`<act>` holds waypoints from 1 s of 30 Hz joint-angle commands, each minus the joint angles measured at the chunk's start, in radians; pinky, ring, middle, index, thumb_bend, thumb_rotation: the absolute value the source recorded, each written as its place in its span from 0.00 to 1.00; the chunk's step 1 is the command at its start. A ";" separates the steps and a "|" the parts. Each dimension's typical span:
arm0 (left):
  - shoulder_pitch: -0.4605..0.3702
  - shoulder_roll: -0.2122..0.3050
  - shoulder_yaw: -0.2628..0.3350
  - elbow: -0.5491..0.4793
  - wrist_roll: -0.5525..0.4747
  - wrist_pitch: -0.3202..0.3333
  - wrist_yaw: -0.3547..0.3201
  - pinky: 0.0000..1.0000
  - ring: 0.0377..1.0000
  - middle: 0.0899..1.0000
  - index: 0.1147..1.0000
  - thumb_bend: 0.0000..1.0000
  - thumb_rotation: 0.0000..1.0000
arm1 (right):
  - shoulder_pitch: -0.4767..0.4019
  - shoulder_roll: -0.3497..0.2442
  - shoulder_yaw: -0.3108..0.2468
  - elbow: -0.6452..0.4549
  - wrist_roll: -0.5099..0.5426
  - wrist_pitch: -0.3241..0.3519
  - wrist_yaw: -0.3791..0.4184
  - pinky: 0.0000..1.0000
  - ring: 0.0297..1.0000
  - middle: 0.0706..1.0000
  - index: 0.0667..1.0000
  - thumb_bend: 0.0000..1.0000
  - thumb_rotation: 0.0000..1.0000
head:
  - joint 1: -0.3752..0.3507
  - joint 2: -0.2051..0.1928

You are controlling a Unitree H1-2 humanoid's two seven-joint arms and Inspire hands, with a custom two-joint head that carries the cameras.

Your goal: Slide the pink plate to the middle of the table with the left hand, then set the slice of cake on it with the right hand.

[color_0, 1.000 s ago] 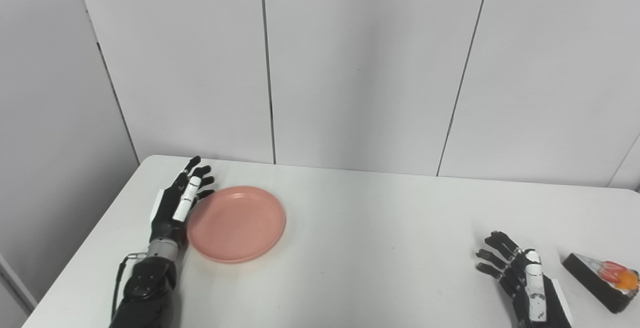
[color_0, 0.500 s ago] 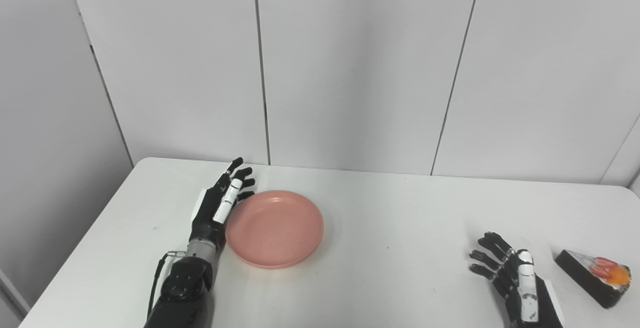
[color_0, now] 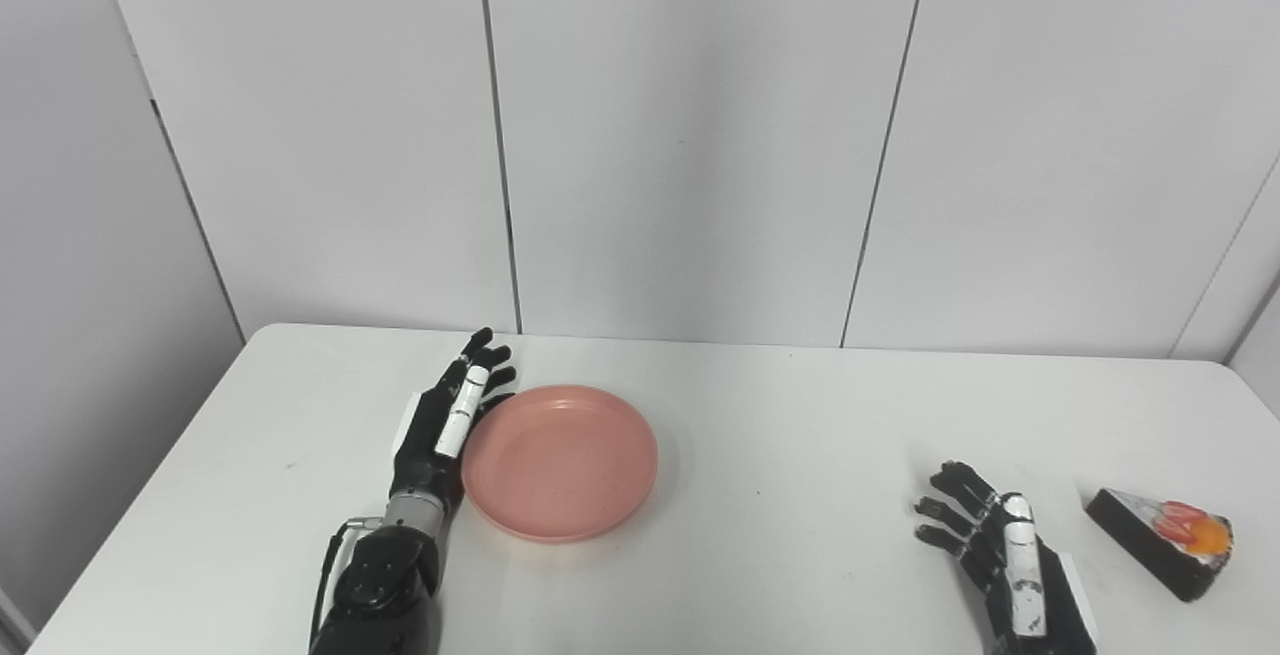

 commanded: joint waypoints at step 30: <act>0.039 -0.123 -0.089 -0.142 -0.004 0.148 -0.060 0.83 0.85 0.86 0.85 0.70 0.81 | 0.044 0.135 0.080 -0.024 -0.135 0.079 -0.100 0.72 0.76 0.83 0.79 0.80 1.00 | -0.256 0.049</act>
